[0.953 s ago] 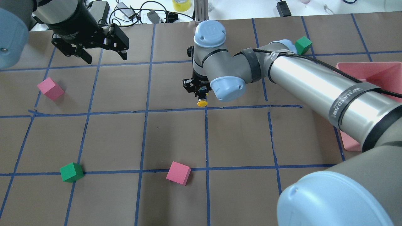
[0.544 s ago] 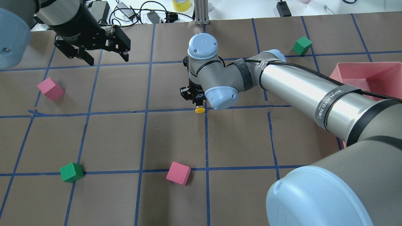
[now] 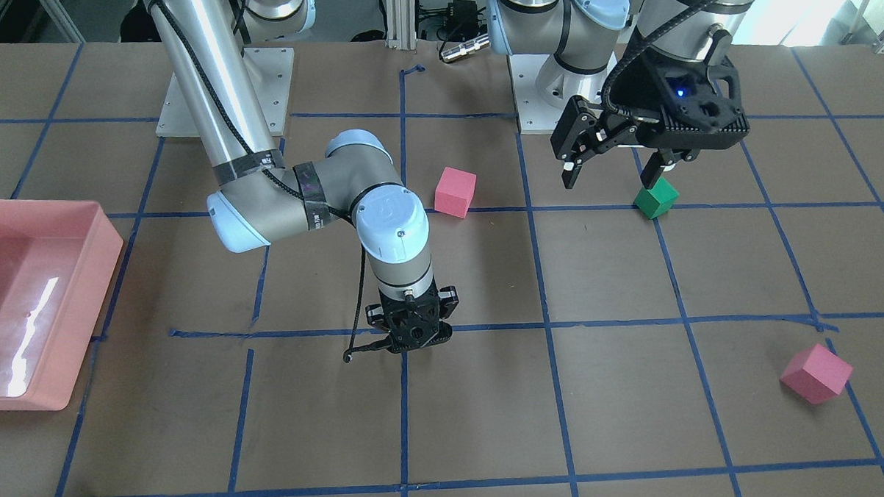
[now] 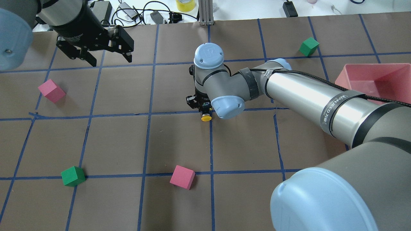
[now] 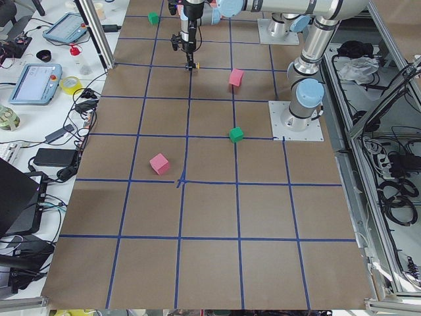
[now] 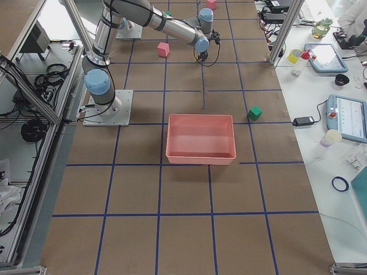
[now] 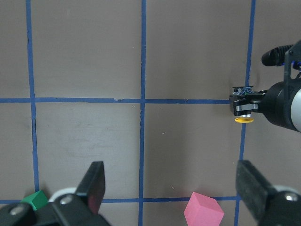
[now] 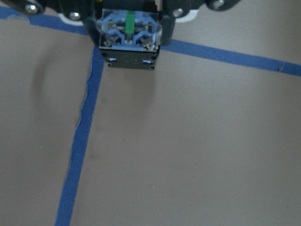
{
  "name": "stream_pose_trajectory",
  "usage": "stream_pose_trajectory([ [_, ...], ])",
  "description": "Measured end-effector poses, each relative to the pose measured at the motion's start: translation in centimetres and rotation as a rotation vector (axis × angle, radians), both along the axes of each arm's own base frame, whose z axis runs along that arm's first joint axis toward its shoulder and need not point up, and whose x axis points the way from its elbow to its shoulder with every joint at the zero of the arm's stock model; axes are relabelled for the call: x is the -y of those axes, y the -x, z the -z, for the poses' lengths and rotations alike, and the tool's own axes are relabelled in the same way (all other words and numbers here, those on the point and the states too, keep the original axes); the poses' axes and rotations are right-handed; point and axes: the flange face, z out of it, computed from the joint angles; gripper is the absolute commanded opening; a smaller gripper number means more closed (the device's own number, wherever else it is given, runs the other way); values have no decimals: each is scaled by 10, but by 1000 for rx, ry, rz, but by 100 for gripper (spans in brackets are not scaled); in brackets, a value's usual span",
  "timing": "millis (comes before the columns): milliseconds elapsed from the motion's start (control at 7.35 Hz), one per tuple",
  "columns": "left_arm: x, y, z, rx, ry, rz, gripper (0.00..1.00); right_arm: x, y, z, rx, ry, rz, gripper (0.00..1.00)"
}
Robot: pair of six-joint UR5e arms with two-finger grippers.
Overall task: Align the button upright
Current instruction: 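Carry the switch to the table center and set it down on its side, then open and raise the right gripper while the left arm reaches toward the switch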
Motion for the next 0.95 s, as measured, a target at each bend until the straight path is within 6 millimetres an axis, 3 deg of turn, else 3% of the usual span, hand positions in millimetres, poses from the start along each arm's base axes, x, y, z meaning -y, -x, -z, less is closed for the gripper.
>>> stream_pose_trajectory([
  [136,0,0,2,0,0,0,100,-2,0,1,3,-5,0,69],
  [272,0,0,4,0,0,-1,100,-2,0,1,6,-6,0,99],
  [544,-4,5,12,4,-6,3,100,-3,0,-6,15,0,8,100],
  [953,-14,20,24,-8,-34,-99,100,0,14,-53,17,26,22,100],
])
